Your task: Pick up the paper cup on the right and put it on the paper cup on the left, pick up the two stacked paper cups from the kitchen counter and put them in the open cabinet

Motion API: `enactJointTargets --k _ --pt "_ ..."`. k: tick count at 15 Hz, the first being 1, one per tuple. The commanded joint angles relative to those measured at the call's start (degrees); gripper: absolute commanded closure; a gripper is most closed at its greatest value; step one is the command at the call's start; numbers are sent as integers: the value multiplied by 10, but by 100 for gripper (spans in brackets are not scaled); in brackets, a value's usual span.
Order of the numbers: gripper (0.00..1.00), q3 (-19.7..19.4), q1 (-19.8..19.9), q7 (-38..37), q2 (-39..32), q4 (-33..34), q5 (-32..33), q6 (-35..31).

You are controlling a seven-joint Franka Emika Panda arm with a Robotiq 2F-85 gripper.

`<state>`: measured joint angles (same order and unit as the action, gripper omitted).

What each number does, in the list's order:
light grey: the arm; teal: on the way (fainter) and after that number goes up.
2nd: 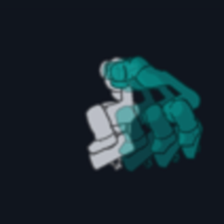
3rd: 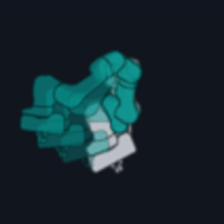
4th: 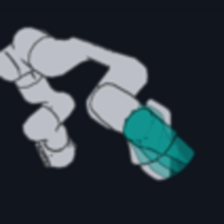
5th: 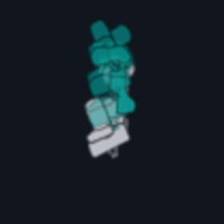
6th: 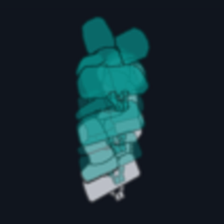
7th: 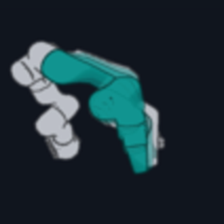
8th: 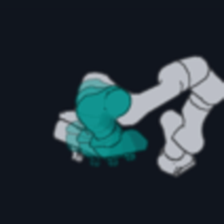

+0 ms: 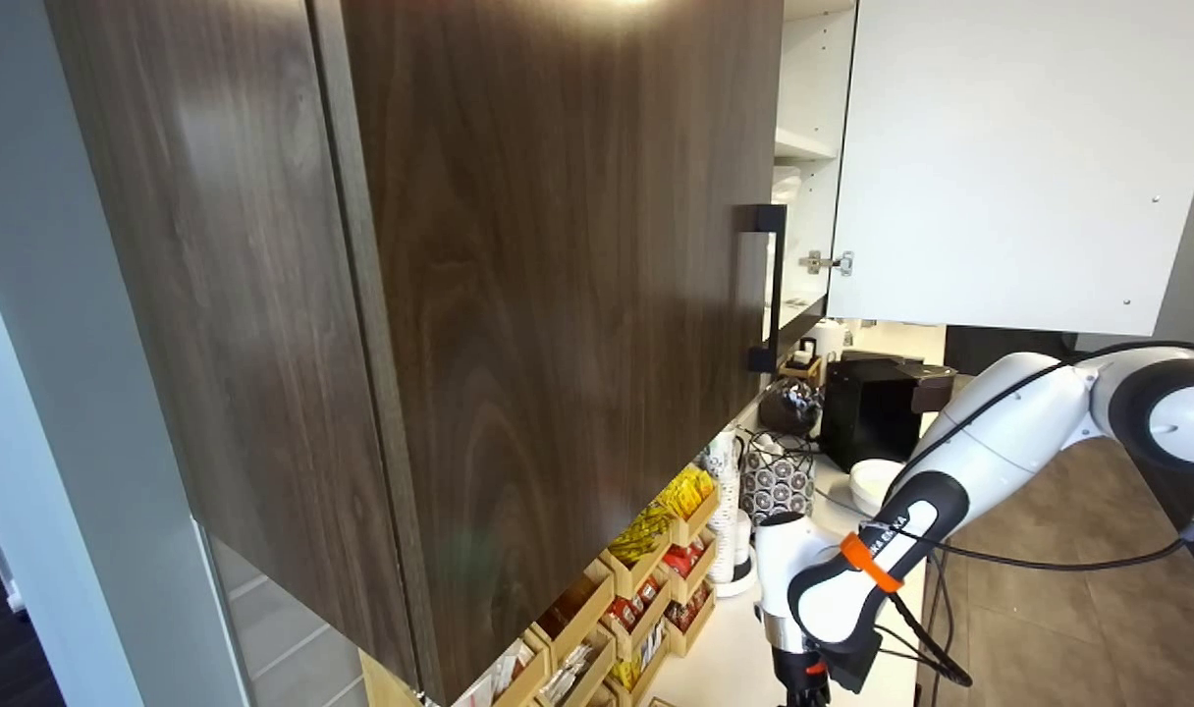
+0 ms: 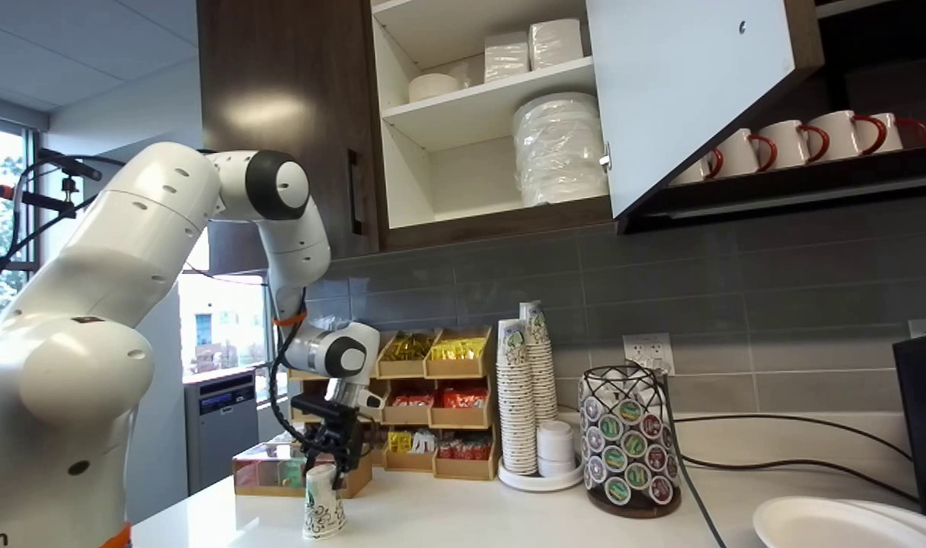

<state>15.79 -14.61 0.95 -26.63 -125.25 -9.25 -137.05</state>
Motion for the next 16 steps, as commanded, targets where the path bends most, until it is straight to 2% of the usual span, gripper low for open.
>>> enactJointTargets --k 1,3,6,11,16 --pt "38 -16 -3 -14 -11 8 14 -28" --pt "54 -28 3 -20 1 2 18 -39" --pt "57 -68 0 -60 36 -19 53 -56" --pt "57 -157 -49 -222 78 -22 239 -43" --pt "57 -195 -102 -423 66 -4 438 14"
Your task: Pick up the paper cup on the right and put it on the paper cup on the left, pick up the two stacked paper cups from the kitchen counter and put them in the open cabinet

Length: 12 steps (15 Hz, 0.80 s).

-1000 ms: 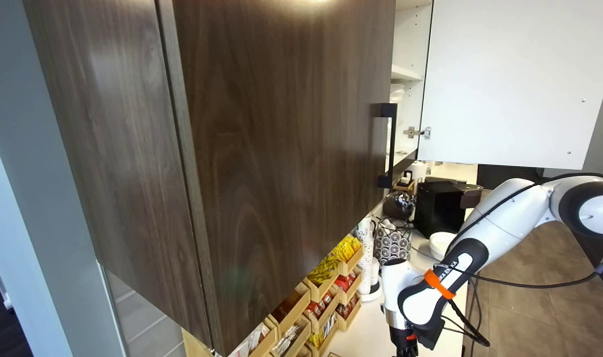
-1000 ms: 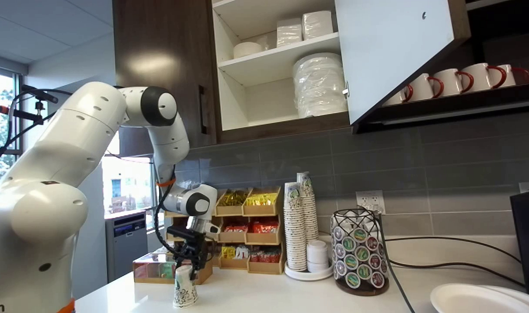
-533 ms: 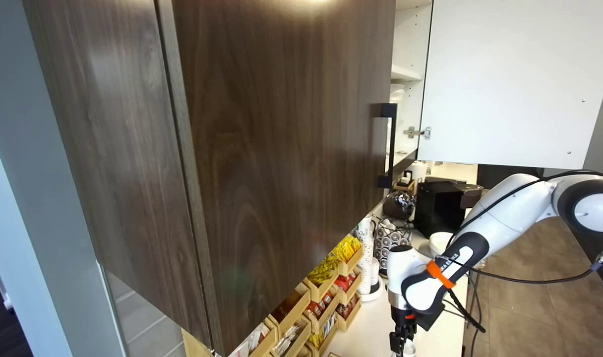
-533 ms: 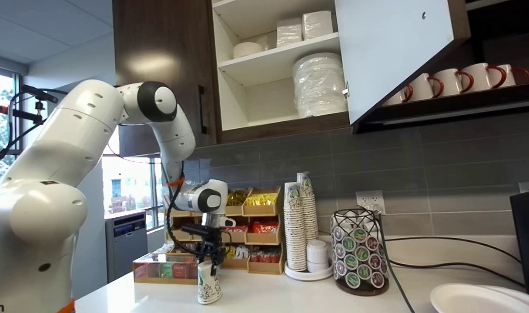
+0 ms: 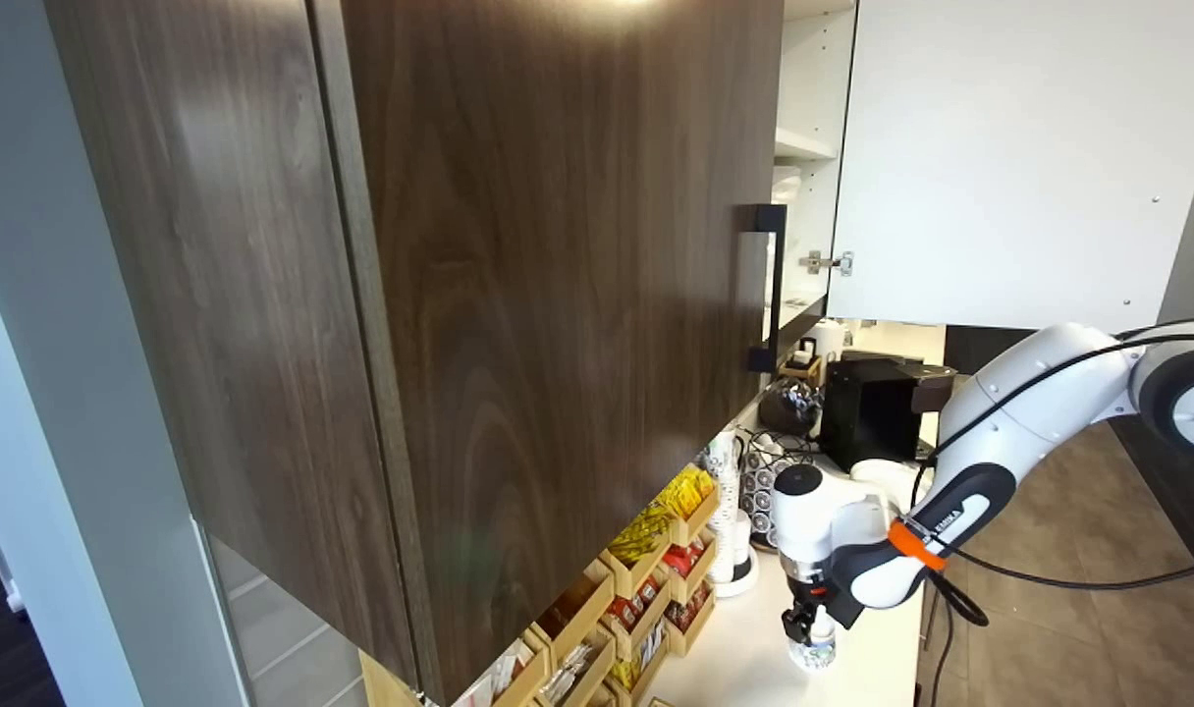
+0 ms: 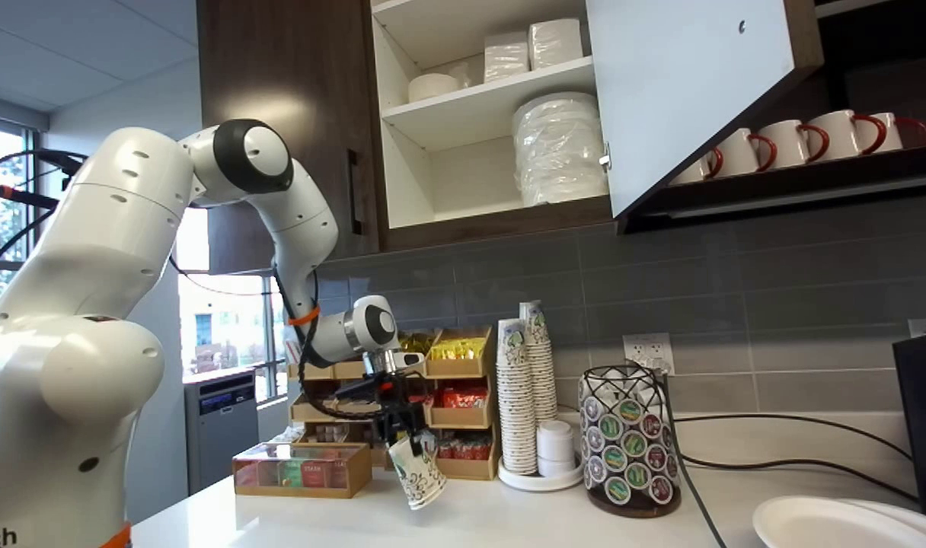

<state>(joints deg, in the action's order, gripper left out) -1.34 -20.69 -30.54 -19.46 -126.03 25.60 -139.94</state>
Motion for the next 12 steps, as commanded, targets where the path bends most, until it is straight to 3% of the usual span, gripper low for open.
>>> enactJointTargets --k 1,5,11,12 --pt "57 -19 -44 -137 -11 6 112 62" --pt "57 17 -38 -200 -37 16 150 122" --pt "57 35 -35 -214 -88 33 149 126" --pt "8 35 -34 -211 -93 35 146 124"
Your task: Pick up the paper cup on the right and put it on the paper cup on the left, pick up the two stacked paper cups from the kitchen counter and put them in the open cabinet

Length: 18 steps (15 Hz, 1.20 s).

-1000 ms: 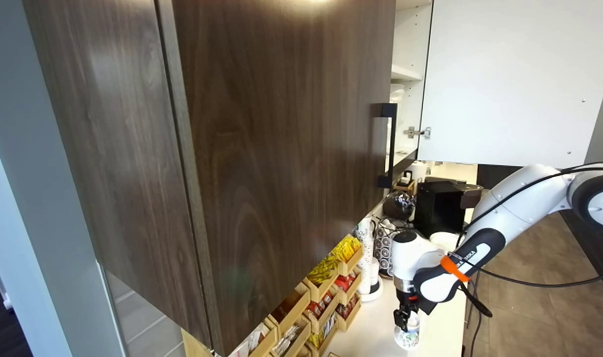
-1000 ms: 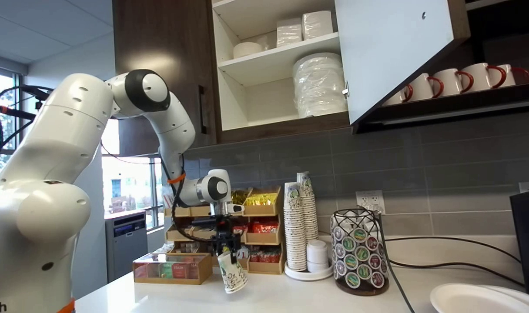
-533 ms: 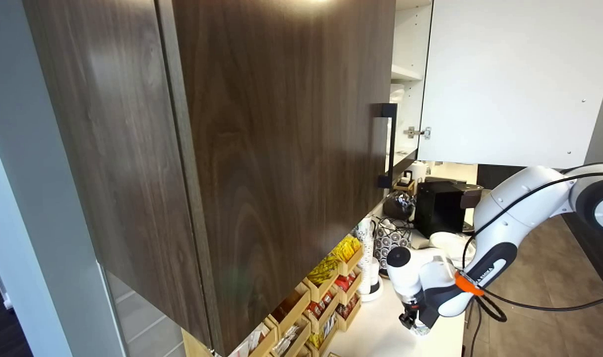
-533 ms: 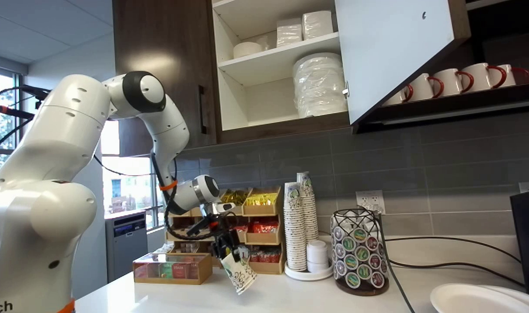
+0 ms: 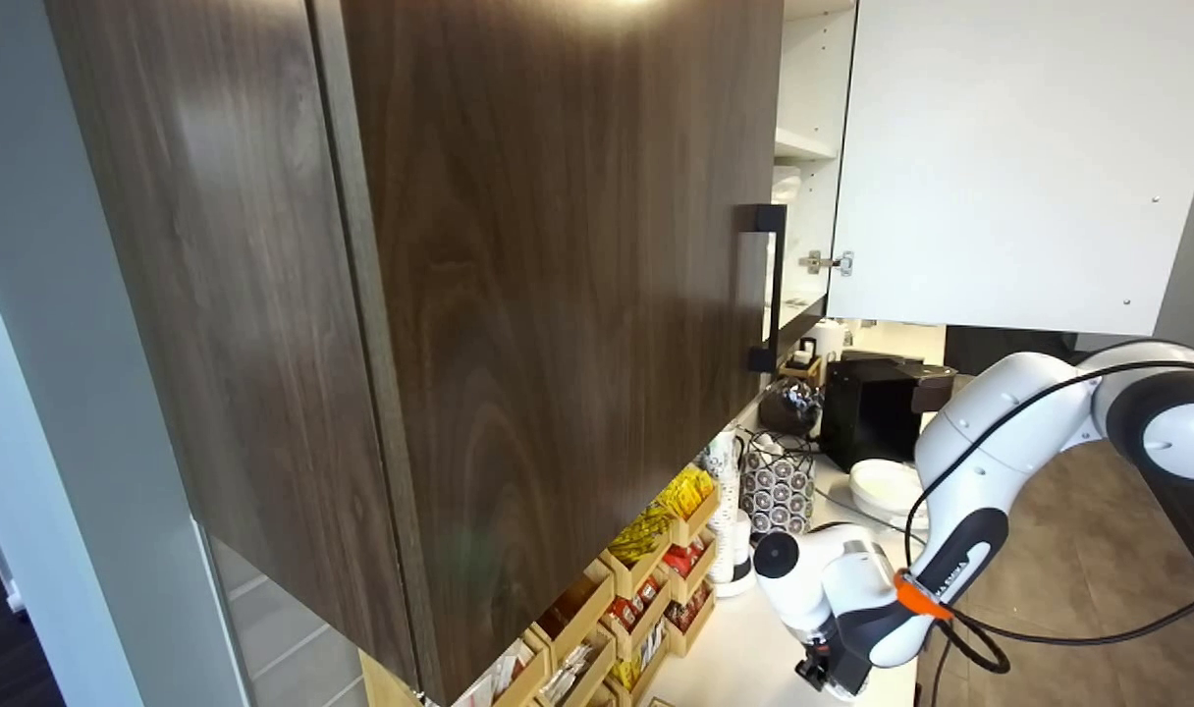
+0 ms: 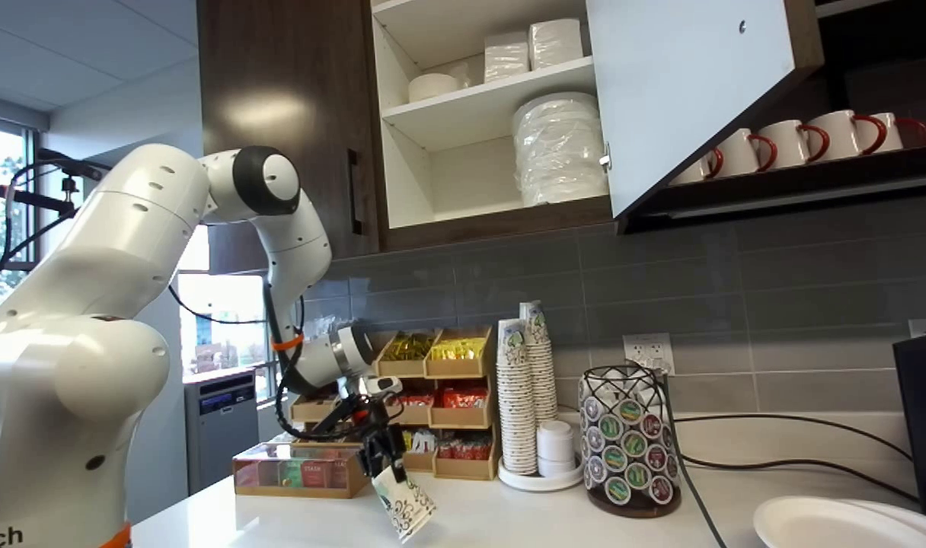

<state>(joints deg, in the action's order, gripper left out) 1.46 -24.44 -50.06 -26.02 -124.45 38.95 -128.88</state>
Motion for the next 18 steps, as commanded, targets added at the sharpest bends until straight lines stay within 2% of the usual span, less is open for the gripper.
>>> enactJointTargets --k 1,3,8,11,18 --pt "7 7 3 -17 -31 21 9 12" --pt "0 10 10 -8 -32 23 -3 4" --pt "0 21 31 14 -21 24 -36 -15" --pt "0 33 62 59 -10 23 -110 -56" --pt "0 30 86 137 -11 27 -257 -108"
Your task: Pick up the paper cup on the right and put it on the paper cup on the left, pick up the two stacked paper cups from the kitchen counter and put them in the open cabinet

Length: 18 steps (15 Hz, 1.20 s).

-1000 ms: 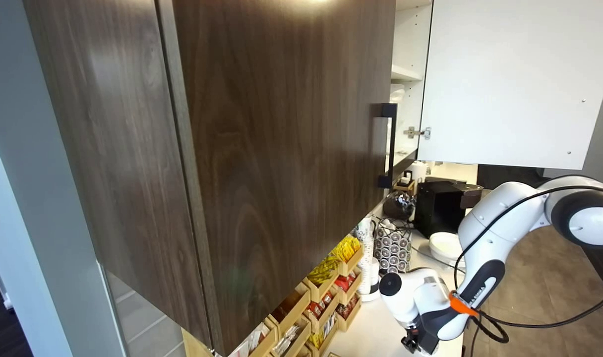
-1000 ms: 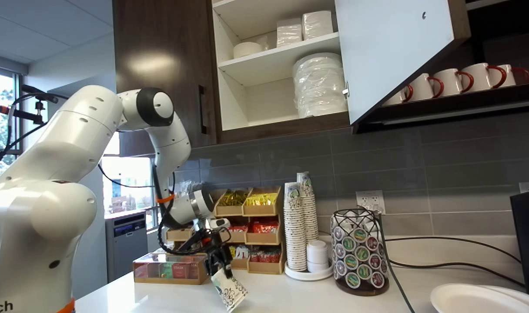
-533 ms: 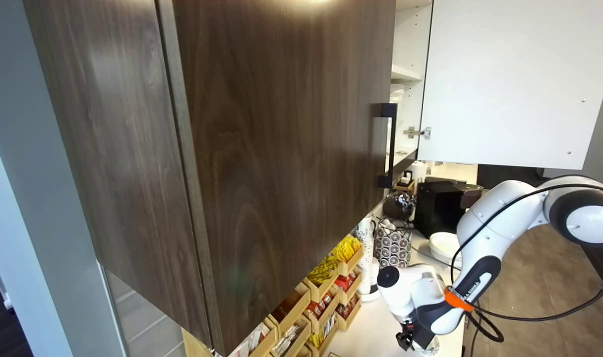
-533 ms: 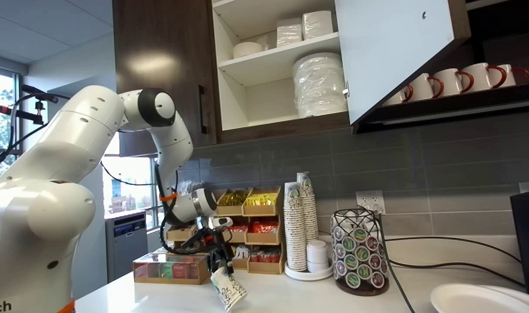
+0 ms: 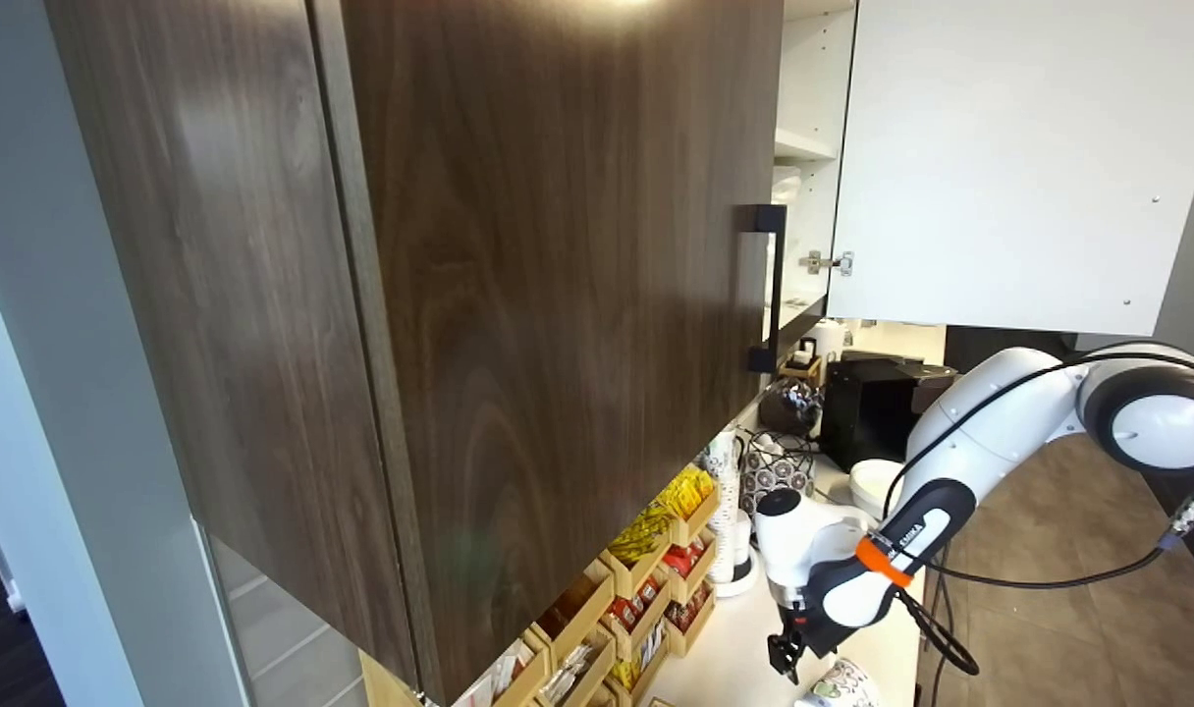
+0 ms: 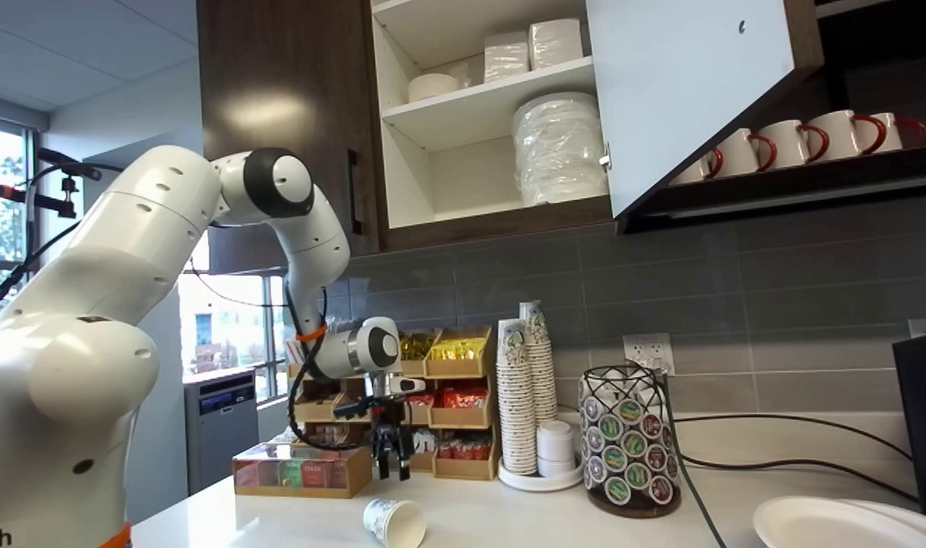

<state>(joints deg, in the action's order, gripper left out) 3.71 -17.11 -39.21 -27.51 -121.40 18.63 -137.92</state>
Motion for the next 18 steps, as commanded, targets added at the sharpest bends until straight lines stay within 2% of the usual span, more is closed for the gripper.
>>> enactJointTargets --k 1,6,9,10,14,15,18 --pt "0 7 15 35 6 -5 -72 -23" --pt "0 -8 41 39 47 -39 -152 -40" --pt "0 -32 62 30 75 -72 -170 -57" --pt "0 -31 45 30 45 -29 -151 -31" --pt "0 -35 48 35 49 -31 -151 -33" --pt "0 -36 47 21 49 -26 -161 -14" --pt "0 -51 78 1 38 -19 -203 -7"
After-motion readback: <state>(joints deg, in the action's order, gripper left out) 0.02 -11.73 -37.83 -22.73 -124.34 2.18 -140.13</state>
